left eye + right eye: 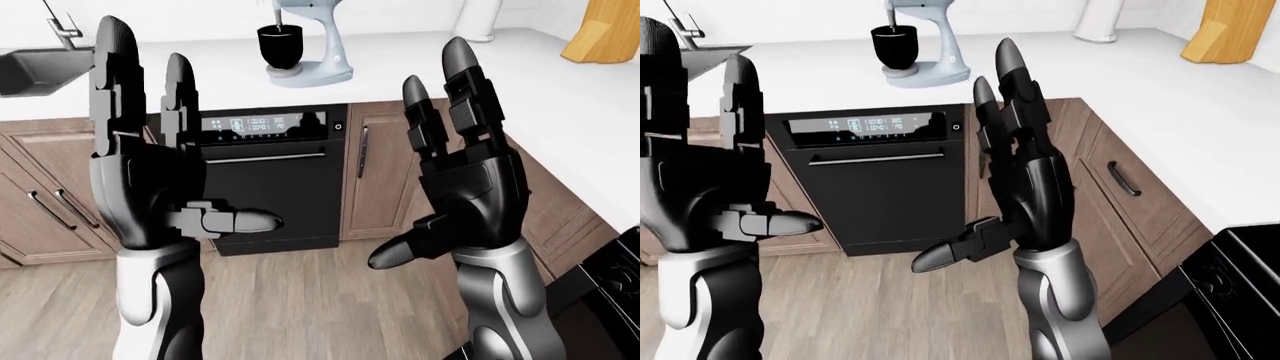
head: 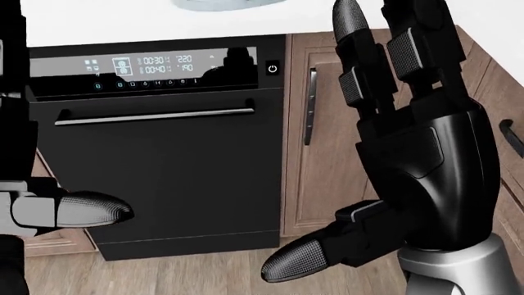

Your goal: Open the stand mixer head.

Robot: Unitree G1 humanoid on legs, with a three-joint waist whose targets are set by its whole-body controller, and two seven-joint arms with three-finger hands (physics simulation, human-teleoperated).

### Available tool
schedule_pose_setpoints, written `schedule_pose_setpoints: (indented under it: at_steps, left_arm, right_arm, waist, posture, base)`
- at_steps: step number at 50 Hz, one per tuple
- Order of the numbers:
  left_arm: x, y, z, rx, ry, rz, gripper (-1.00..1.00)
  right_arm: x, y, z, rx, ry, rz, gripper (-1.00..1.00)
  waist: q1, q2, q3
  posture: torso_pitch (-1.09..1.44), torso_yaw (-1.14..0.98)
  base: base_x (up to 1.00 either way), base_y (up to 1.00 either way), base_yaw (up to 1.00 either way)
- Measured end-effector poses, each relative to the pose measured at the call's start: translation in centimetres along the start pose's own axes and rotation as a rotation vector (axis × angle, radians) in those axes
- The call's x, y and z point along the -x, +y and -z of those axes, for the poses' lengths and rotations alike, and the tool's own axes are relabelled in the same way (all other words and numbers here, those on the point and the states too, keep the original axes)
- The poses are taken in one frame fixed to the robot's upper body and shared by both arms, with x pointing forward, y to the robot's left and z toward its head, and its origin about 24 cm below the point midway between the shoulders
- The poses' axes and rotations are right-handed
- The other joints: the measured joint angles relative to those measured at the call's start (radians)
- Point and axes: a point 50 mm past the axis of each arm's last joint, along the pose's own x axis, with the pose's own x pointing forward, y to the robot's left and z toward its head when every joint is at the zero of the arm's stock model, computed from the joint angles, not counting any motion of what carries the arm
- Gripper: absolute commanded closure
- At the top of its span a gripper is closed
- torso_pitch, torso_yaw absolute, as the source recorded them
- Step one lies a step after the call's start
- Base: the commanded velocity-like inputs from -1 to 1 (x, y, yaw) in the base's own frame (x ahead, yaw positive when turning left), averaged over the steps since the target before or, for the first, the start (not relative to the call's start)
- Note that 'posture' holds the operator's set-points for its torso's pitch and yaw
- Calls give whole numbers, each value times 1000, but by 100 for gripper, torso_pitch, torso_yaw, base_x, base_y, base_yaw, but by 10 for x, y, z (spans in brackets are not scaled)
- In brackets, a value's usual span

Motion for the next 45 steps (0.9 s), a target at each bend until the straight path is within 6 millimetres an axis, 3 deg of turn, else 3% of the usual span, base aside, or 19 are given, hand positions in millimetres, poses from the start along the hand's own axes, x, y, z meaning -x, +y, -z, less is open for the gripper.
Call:
schedule_pose_setpoints:
  at_steps: [2,5,6,9,13,15,16,18,22,25,26,28,32,35,37,39,41,44,45]
  left_arm:
    - [-2,0,-4,-7,-20,2,-100]
    - [-3,0,-9,-12,-53,5,-100]
    - [-2,2,-8,-15,-46,-1,-100]
    - [2,9,0,-25,4,-40,-100]
    - [-2,5,-9,-24,-51,-19,-100]
    - [-3,1,-10,-15,-66,-2,-100]
    - [-1,2,-5,-6,-41,-6,-100]
    - [2,4,6,1,21,-18,-100]
    - [-2,3,-5,-12,-32,-5,-100]
    - [-2,1,-11,-14,-66,1,-100]
    - [0,4,-6,-18,-43,-12,-100]
    - [3,10,1,-24,1,-46,-100]
    - [-2,7,-6,-24,-41,-27,-100]
    - [1,7,-3,-18,-26,-26,-100]
    - [3,6,0,-9,-14,-26,-100]
    - [1,3,1,-3,-12,-13,-100]
    - [0,3,1,-1,-9,-8,-100]
    - [1,5,0,-7,-14,-16,-100]
    - [2,6,2,-7,-5,-24,-100]
  right_arm:
    - [-3,2,-3,11,-19,-8,-100]
    - [-5,6,-8,6,-52,-25,-100]
    - [-4,6,-7,-6,-43,-27,-100]
    - [-2,7,3,-36,14,-32,-100]
    - [-5,9,-7,-13,-42,-50,-100]
    - [-4,9,-9,-15,-58,-44,-100]
    - [-2,6,-5,-18,-38,-33,-100]
    - [0,1,2,-19,5,-10,-100]
    - [-3,7,-5,4,-33,-32,-100]
    - [-3,10,-10,-17,-65,-50,-100]
    - [-2,10,-5,-35,-39,-48,-100]
    - [-1,10,3,-43,10,-52,-100]
    - [-4,12,-4,-23,-27,-57,-100]
    - [-1,11,-1,-48,-12,-54,-100]
    - [0,9,-2,-34,-10,-53,-100]
    - [0,7,-2,-20,-14,-39,-100]
    - [-1,6,-1,-10,-6,-32,-100]
    - [-1,8,0,-20,-4,-40,-100]
    - [-1,8,1,-28,5,-42,-100]
  waist:
    - [-2,-11,-40]
    - [0,14,-59]
    - [2,9,-59]
    - [20,-14,2]
    - [20,-3,-52]
    - [16,-24,-55]
    - [9,-12,-49]
    - [-2,-3,-5]
    - [-8,-16,-53]
    - [-1,15,-61]
    - [7,-3,-38]
    - [21,-5,-4]
    - [17,9,-46]
    - [31,-55,-5]
    - [20,-50,11]
    - [19,-60,-23]
    - [22,-70,-35]
    - [23,-46,-39]
    - [15,-22,-22]
  posture:
    - [0,0]
    - [0,0]
    - [0,0]
    - [0,0]
    - [0,0]
    - [0,0]
    - [0,0]
    - [0,0]
    - [0,0]
    - [0,0]
    - [0,0]
    - [0,0]
    - [0,0]
    - [0,0]
    - [0,0]
    - [0,0]
    - [0,0]
    - [0,0]
    - [0,0]
  base:
    - [0,0,0]
    - [0,0,0]
    - [100,0,0]
    - [100,0,0]
    - [0,0,0]
    - [17,0,0]
    - [100,0,0]
    - [97,0,0]
    - [15,0,0]
    - [33,0,0]
    - [100,0,0]
    - [61,0,0]
    - [5,0,0]
    - [98,0,0]
    - [50,0,0]
    - [0,0,0]
    - [0,0,0]
    - [26,0,0]
    - [100,0,0]
